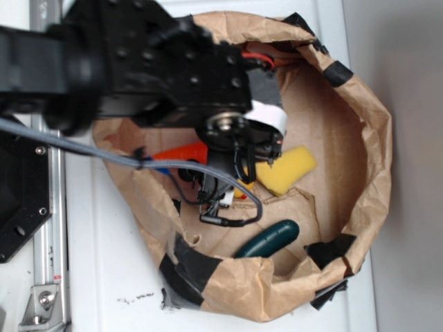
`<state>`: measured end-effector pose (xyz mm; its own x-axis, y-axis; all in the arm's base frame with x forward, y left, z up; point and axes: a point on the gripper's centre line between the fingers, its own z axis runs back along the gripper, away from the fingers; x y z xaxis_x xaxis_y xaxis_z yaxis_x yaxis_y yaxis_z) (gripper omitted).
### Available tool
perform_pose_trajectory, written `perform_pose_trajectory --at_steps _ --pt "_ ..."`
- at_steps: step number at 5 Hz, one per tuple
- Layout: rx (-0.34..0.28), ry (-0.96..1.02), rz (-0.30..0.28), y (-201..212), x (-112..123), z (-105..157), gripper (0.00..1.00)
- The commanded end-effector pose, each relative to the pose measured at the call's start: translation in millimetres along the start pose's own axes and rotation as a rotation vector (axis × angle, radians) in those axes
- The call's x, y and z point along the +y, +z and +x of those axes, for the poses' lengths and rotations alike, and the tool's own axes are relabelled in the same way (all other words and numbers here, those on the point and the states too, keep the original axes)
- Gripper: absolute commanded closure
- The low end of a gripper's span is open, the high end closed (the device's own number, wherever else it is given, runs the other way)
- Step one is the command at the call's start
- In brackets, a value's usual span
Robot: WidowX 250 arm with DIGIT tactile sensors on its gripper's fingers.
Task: Grab the yellow duck.
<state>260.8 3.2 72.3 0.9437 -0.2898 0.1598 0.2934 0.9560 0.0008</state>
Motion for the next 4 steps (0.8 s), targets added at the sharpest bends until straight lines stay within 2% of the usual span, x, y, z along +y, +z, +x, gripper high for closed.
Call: perform_pose_trajectory --at_steps 1,2,3,4 --pt "0.012 0.069 0.082 -7.4 5.1 4.0 0.0" --pt "-0.007 0.055 0.096 -19.0 1.7 6.5 0.0" --pt "0.014 -0.017 0.167 -36.1 -10.7 12.5 0.0" --pt "-0.032 0.015 0.06 -25.3 -26.1 24.9 0.0"
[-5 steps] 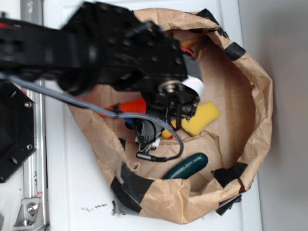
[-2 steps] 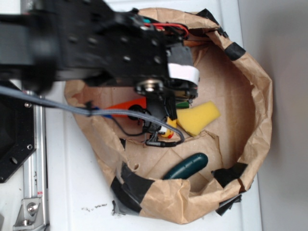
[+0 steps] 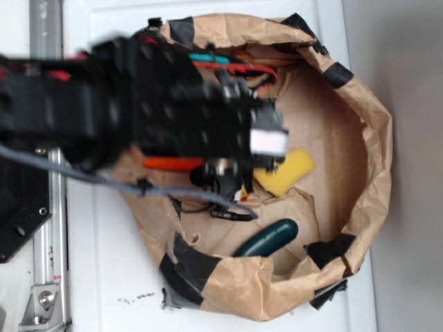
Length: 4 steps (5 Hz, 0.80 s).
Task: Grab the yellow duck.
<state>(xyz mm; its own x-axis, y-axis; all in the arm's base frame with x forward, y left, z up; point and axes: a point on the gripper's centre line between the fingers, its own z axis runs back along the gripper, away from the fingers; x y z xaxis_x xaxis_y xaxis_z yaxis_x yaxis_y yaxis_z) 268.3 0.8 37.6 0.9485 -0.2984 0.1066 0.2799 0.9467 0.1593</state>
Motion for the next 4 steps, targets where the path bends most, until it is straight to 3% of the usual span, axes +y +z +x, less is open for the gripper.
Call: perform_pose_trajectory --at_steps 1,2,3,4 --pt "-0.076 -0.03 -0.084 18.7 -30.8 23.4 0.0" --pt "-0.091 -0.035 -0.12 22.7 -33.6 30.5 0.0" --pt "-0.063 -0.049 -0.147 22.5 -39.2 31.1 0.0" --pt "-0.001 -0.007 -0.197 6.8 -27.9 26.3 0.0"
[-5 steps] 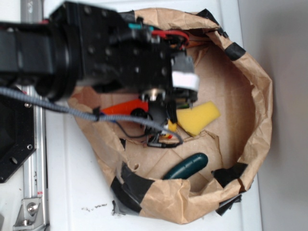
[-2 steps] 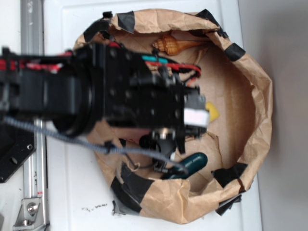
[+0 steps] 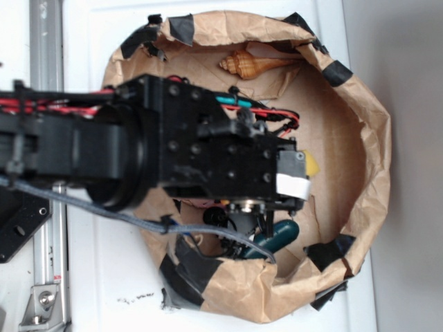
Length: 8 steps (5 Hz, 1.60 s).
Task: Grab the yellow duck.
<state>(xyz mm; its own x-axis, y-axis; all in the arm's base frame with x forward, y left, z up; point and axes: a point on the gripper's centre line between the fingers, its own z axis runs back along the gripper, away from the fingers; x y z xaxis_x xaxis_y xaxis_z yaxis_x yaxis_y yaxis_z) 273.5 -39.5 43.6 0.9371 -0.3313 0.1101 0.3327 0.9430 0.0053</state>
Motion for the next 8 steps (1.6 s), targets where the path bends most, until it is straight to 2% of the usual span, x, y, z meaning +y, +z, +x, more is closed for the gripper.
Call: perform_pose_trajectory --at_steps 1,2,3,4,6,7,8 --pt "0.05 0.064 -0.112 -8.6 11.6 6.7 1.0" --pt "0.05 0.059 -0.104 -8.6 11.2 6.7 1.0" --pt "0.03 0.048 -0.052 1.7 10.9 2.7 1.0" --pt "-0.005 0.068 -0.054 10.5 8.3 0.7 0.0" --pt "0.014 0.039 -0.099 5.7 6.5 0.0 0.0" --pt "0.075 0.025 -0.153 -6.8 9.4 -3.5 0.0" --pt "0.11 0.022 -0.116 -14.8 10.4 -17.2 1.0"
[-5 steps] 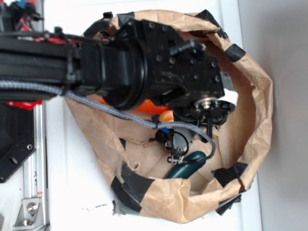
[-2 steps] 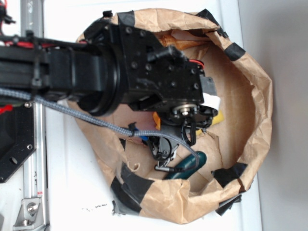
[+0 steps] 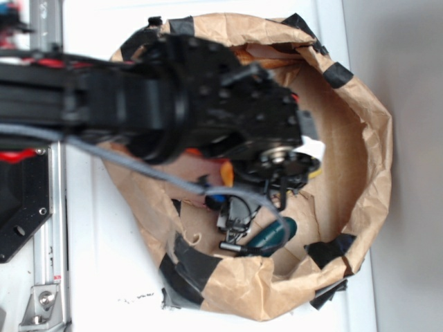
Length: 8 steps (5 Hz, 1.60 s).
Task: Grab the yellow duck.
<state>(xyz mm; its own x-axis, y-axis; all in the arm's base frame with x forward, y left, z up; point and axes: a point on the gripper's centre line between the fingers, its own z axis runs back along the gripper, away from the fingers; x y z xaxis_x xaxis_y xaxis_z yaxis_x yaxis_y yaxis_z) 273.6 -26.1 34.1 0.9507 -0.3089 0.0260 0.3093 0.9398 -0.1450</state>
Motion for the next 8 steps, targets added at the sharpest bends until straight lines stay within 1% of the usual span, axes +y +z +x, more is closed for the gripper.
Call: perform_pose_trajectory --at_steps 1,2,3,5,6,7,8 --pt "0.059 -0.03 0.079 -10.7 3.6 -13.4 1.0" --pt "0.077 -0.011 0.057 -8.4 6.2 -17.4 1.0" --pt "0.07 -0.008 0.071 -6.3 5.6 -19.2 1.0" --pt "0.016 0.008 0.098 3.0 5.4 -17.7 1.0" --pt "-0.065 0.0 0.123 26.4 -3.5 -18.5 1.0" --pt "-0.23 0.097 0.092 75.4 -15.1 -17.0 1.0" --pt "-0.251 0.176 0.124 93.0 -16.3 -17.4 1.0"
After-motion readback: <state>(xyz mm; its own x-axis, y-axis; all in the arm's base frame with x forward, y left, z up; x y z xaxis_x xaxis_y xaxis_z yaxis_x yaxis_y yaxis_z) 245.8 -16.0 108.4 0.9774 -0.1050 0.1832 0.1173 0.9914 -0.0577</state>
